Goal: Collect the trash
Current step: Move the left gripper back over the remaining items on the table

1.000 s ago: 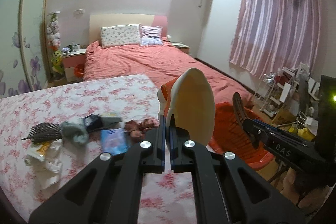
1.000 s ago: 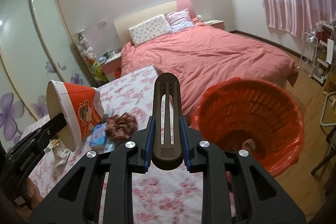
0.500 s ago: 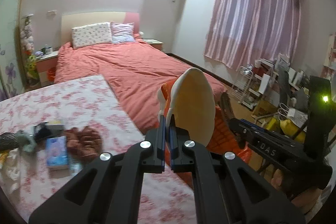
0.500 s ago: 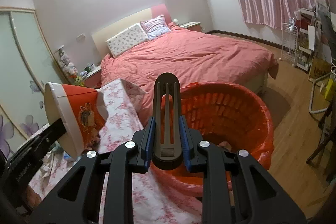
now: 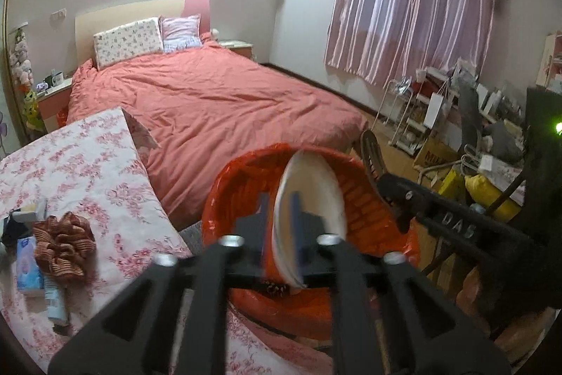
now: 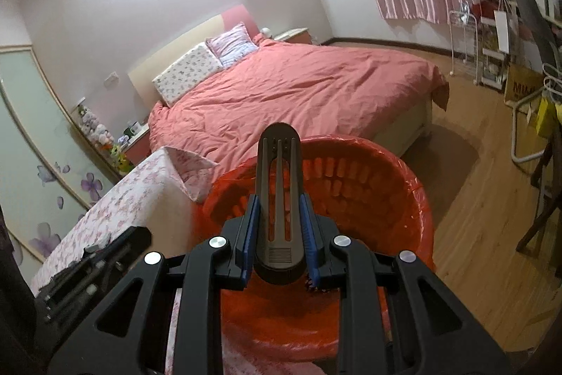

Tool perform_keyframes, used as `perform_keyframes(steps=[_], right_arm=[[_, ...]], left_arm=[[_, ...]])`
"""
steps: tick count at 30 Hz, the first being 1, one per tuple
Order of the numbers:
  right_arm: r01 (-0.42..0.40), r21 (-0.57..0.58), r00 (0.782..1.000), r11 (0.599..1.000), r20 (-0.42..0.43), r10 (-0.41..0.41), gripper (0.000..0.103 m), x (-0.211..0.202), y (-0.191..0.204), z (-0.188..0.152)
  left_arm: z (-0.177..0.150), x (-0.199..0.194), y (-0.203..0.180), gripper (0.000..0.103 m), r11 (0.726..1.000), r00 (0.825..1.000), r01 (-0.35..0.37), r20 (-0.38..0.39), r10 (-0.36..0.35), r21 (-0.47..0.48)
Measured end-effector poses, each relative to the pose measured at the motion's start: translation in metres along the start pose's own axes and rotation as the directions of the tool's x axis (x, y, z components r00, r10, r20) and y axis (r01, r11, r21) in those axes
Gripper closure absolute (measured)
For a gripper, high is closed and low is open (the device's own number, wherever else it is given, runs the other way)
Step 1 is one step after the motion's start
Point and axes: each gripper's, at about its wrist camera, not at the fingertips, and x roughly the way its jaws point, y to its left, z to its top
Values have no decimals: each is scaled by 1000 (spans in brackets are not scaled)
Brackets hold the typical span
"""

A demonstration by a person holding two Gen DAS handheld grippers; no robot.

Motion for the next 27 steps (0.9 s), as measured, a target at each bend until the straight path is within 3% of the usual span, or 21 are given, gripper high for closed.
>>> perform_keyframes(steps=[1,3,4,12,16,20,27], right_arm=[[2,1,1000,1000,-4,-2,73,2,-1,0],[16,-2,1000,1000,-5,-16,57,1,-3,-1],[28,-9,1000,1000,-1,-28,55,0,-2,-3],[67,-30,998,997,-10,-67,52,-6,1,-10],[60,-74,998,995,-19,-62,52,-9,23,-16],[42,-126,999,991,-28,-46,52,-13,48,-23],[-35,-227,997,973,-81,17,52,-12,105,-48]], left_arm=[[-1,4,1,65,1000,1000,-15,-7,15,0],[-4,9,7,64,999,999,-44,-23,44,-4],[-6,9,11,63,999,998,-53,-28,53,-9],[-23,-25,51,46,985,986,-165,-19,165,-48],[-33,-49,74,40,971,973,-231,-11,231,-64],[-44,-79,102,37,950,953,-301,-1,302,-85],[-65,-137,161,35,892,904,-420,14,428,-164]])
